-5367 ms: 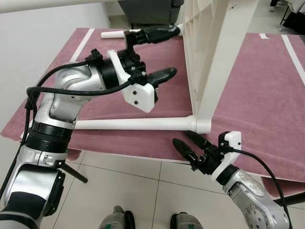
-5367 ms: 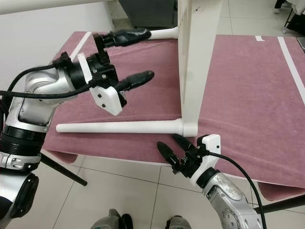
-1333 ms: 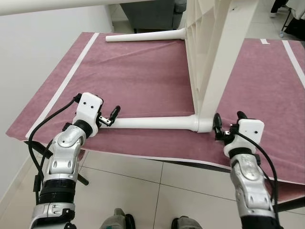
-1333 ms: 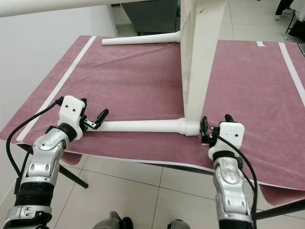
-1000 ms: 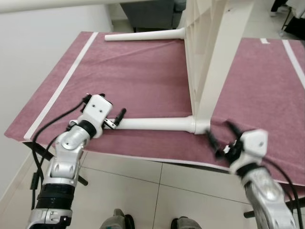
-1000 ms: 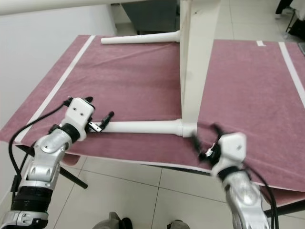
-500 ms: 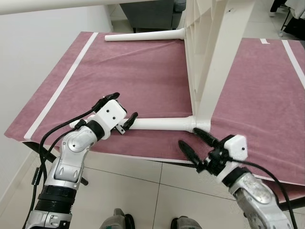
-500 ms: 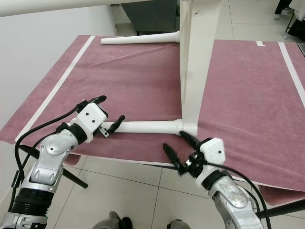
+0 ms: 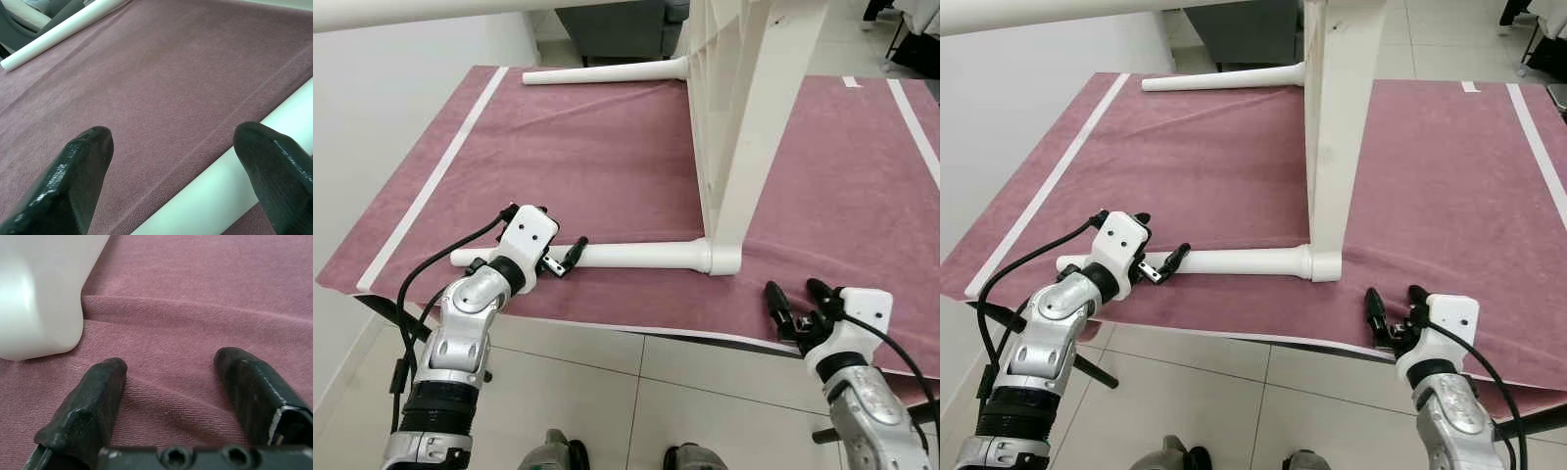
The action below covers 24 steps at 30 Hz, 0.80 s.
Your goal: Building children table
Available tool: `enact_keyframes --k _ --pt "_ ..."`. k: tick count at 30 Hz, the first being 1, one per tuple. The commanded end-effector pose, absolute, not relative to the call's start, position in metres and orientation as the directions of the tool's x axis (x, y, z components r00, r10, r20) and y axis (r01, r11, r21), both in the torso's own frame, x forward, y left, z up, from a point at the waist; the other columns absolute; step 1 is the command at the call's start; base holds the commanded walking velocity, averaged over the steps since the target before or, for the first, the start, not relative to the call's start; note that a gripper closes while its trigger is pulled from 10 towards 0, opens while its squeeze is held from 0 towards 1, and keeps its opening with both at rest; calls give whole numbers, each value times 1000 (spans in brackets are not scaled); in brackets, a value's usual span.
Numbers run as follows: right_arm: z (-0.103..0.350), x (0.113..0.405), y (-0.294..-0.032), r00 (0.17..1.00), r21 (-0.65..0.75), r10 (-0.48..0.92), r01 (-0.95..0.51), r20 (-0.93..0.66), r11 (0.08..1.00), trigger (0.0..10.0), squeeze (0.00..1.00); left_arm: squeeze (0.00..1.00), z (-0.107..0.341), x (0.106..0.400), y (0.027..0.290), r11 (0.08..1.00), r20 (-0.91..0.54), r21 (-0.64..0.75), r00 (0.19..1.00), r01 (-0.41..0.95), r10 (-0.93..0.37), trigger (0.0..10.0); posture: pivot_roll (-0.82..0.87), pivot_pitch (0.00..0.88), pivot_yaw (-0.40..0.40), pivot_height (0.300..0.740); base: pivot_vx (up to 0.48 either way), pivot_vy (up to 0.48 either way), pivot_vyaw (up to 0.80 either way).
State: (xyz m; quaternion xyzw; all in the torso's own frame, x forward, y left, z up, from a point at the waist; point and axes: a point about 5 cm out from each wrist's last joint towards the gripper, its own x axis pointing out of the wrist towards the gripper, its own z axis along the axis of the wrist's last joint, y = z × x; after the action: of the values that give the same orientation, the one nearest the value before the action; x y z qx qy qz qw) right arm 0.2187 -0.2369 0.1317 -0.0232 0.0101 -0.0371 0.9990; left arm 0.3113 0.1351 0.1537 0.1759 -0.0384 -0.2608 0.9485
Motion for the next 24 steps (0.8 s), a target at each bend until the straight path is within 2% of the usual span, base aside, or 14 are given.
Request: enact_keyframes --k 1,7,16,19,24 --pt "127 222 -231 997 -49 -76 74 -34 996 10000 0 0 152 317 148 893 20 327 942 310 -335 10000 -109 103 111 740 0 292 0" --pt "134 233 -216 998 -53 -56 57 12 997 10000 0 0 152 320 147 903 17 307 947 300 -320 10000 -108 102 109 740 0 480 0" --pt "133 233 -215 998 -66 -62 63 14 996 10000 0 0 151 322 148 907 12 307 951 289 -308 10000 -111 102 108 740 0 472 0" --pt "133 233 -215 998 -69 -65 66 16 995 10000 0 0 151 323 148 904 8 320 953 284 -302 10000 -112 102 109 740 0 0 0" --pt "133 233 -216 997 -73 -77 77 10 994 10000 0 0 151 324 146 897 7 333 951 289 -309 10000 -115 103 112 740 0 0 -800"
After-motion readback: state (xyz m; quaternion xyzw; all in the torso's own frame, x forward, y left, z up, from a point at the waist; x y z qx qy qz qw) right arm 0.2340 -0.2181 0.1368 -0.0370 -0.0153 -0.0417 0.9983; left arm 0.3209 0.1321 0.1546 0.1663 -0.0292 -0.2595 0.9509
